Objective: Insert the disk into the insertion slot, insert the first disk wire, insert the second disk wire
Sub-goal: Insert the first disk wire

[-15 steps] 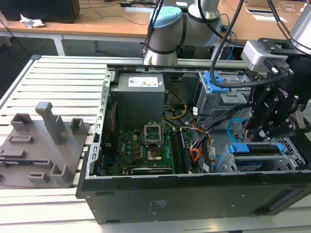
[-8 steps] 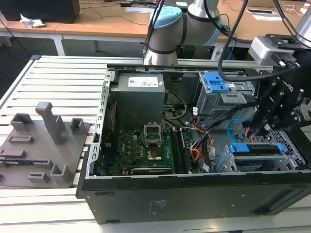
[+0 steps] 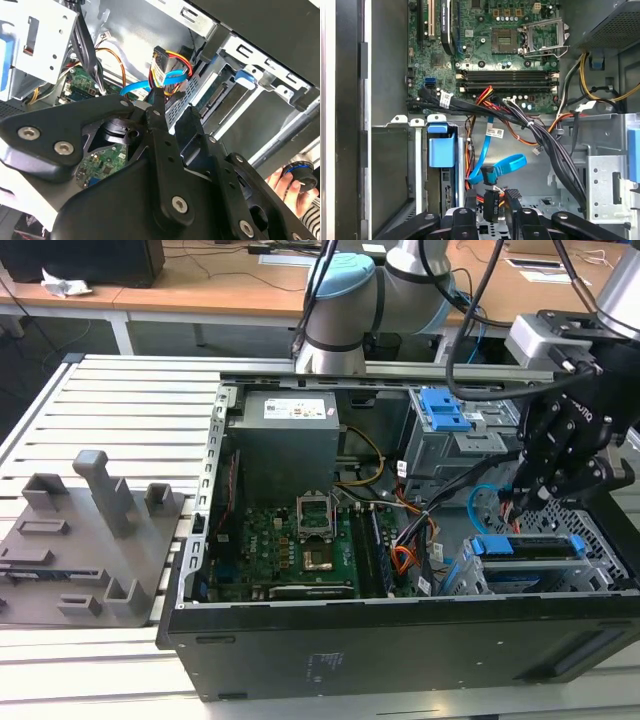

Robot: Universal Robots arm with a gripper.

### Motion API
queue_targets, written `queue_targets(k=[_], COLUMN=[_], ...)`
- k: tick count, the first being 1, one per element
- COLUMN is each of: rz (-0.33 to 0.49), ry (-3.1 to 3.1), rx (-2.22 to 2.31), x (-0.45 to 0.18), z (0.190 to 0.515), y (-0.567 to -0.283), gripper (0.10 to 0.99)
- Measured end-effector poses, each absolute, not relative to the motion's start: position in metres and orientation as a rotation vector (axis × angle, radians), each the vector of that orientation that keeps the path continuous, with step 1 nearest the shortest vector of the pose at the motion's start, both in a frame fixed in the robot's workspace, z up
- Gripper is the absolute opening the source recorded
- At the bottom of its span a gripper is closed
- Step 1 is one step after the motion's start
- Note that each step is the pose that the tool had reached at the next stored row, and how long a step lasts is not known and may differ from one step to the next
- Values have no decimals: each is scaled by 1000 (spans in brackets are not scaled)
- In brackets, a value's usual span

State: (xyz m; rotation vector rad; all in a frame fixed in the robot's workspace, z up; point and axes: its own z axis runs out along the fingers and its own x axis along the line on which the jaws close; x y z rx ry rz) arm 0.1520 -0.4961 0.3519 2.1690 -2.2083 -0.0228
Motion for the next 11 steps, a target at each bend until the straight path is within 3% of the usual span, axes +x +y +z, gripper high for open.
queue_targets(k=[7, 10, 11], rz=[-12, -12, -12], ry=[-2204, -2204, -2204], rx=[2164, 2164, 2164], x=[152, 152, 152], z=[351, 351, 351], y=[-496, -496, -496], gripper=[361, 169, 169])
